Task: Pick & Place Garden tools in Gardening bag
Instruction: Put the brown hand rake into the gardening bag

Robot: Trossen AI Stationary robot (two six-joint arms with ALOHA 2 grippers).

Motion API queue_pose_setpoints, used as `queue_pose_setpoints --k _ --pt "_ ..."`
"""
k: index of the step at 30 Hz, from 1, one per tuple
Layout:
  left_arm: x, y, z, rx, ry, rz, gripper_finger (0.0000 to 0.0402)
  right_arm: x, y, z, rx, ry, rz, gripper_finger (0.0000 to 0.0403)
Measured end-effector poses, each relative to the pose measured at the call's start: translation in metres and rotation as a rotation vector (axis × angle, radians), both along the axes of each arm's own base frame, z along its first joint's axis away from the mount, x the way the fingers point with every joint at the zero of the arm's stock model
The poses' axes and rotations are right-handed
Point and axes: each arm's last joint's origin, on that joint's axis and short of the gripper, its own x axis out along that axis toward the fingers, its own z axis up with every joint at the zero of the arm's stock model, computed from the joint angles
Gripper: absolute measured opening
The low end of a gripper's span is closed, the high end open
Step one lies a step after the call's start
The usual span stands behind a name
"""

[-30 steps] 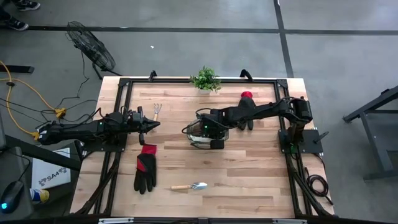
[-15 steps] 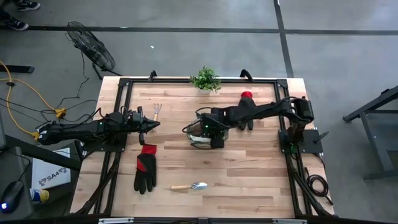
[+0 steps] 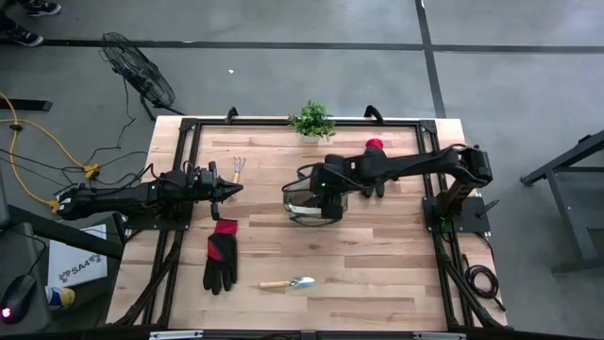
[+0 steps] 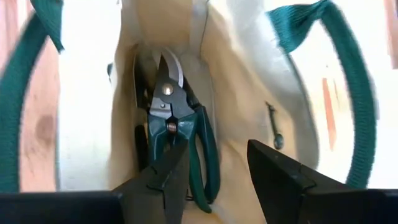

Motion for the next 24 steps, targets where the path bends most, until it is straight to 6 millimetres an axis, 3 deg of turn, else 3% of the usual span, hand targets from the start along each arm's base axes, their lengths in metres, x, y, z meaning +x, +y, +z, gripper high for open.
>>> queue_pose_setpoints --k 12,24 --pt "0.0 0.0 0.0 -0.004 0.0 -0.002 0.001 -0.021 0.001 0.042 0.058 -0.154 -0.103 0.0154" --pt "0.0 0.0 0.0 -0.003 0.0 -0.002 0.001 -0.044 0.0 0.075 0.011 -0.271 -0.127 0.0153"
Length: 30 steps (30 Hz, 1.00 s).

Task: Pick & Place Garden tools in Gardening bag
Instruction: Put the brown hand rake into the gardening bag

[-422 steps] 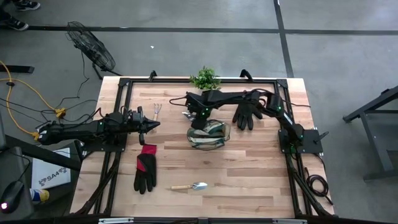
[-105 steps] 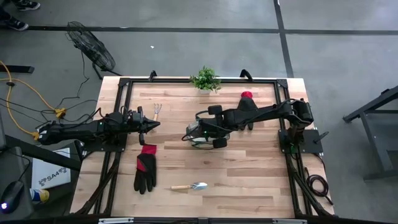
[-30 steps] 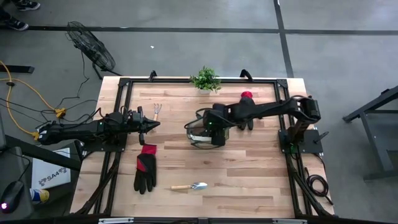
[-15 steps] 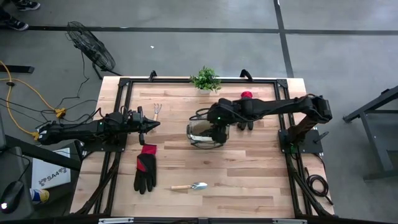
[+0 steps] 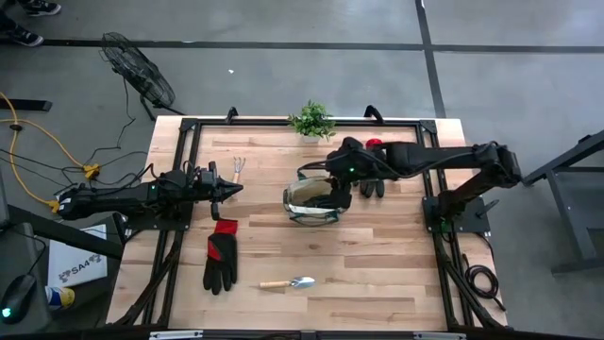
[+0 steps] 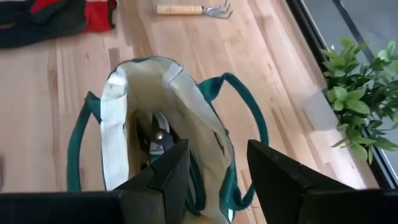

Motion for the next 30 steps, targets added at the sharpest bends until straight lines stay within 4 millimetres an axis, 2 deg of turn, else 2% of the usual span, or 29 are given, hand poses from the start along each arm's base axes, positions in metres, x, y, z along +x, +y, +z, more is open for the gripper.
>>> queue_pose_setpoints --k 10,30 --pt "0.0 0.0 0.0 0.0 -0.001 -0.001 0.001 -0.013 0.0 0.016 -0.027 -0.047 0.009 0.0153" --pt "0.0 0.0 0.0 -0.001 0.0 -0.005 0.001 -0.016 -0.003 0.016 -0.036 -0.032 -0.009 0.0153"
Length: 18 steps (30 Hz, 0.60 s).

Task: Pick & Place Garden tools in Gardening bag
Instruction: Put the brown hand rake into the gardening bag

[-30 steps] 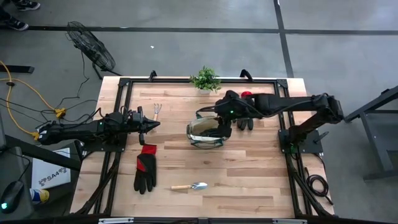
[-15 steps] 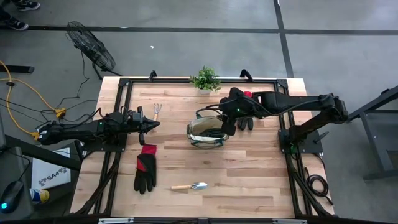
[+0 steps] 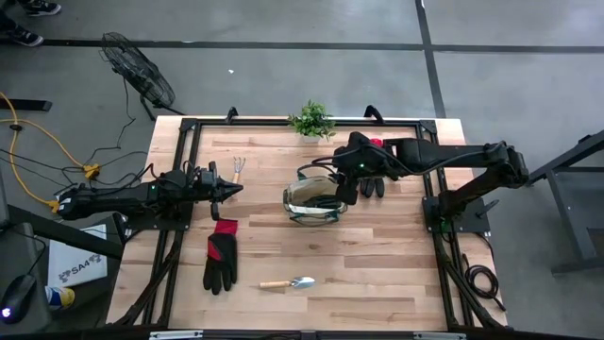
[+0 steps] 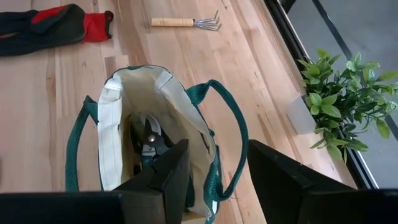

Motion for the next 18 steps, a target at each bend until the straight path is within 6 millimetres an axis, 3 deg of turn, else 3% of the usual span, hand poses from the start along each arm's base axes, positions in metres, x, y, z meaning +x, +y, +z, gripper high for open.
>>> queue_pose_setpoints --k 10,18 --pt "-0.001 0.002 0.001 -0.041 -0.022 0.089 0.001 -0.008 -0.002 0.006 -0.026 -0.008 -0.027 0.0153" --pt "-0.006 0.006 0.01 -0.11 0.028 0.25 0.001 -0.04 -0.013 0.002 -0.022 -0.134 -0.094 0.0153"
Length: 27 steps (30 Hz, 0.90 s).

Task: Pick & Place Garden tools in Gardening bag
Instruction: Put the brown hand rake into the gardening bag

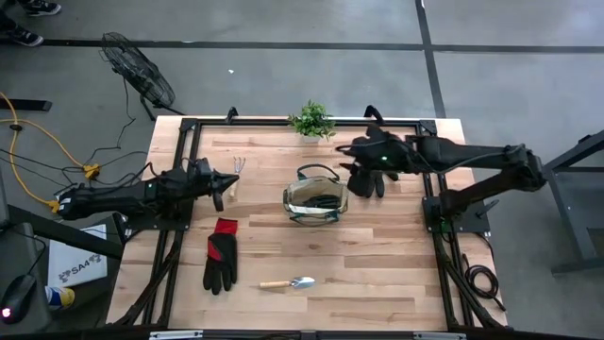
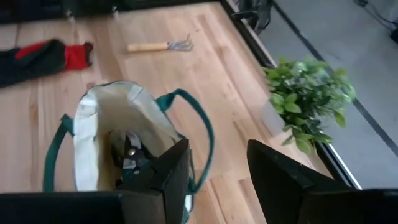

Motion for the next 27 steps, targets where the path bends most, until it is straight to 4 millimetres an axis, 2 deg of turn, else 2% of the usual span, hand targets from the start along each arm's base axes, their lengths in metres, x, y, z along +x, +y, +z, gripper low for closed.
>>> queue_pose_setpoints --k 3,7,16,19,22,27 --pt "-0.003 0.002 0.003 -0.077 0.007 0.084 0.001 -0.014 -0.003 -0.008 0.014 -0.049 -0.048 0.0153" --pt "-0.008 0.002 -0.003 -0.18 0.068 0.158 0.0023 -0.025 -0.002 -0.017 0.022 -0.099 -0.076 0.0153" --pt "-0.006 0.003 -0.01 -0.364 0.055 0.253 0.0158 -0.029 -0.002 -0.02 0.015 -0.103 -0.079 0.0153" --pt "-0.004 0.003 -0.013 -0.388 0.091 0.27 0.0187 -0.029 -0.003 -0.02 0.001 -0.1 -0.095 0.0153" --pt "0.0 0.004 -0.01 -0.411 0.13 0.289 0.0197 -0.029 -0.003 -0.02 -0.032 -0.091 -0.109 0.0153" --pt "0.011 0.005 0.007 -0.41 0.232 0.311 0.0198 -0.029 -0.004 -0.02 -0.053 -0.09 -0.122 0.0154"
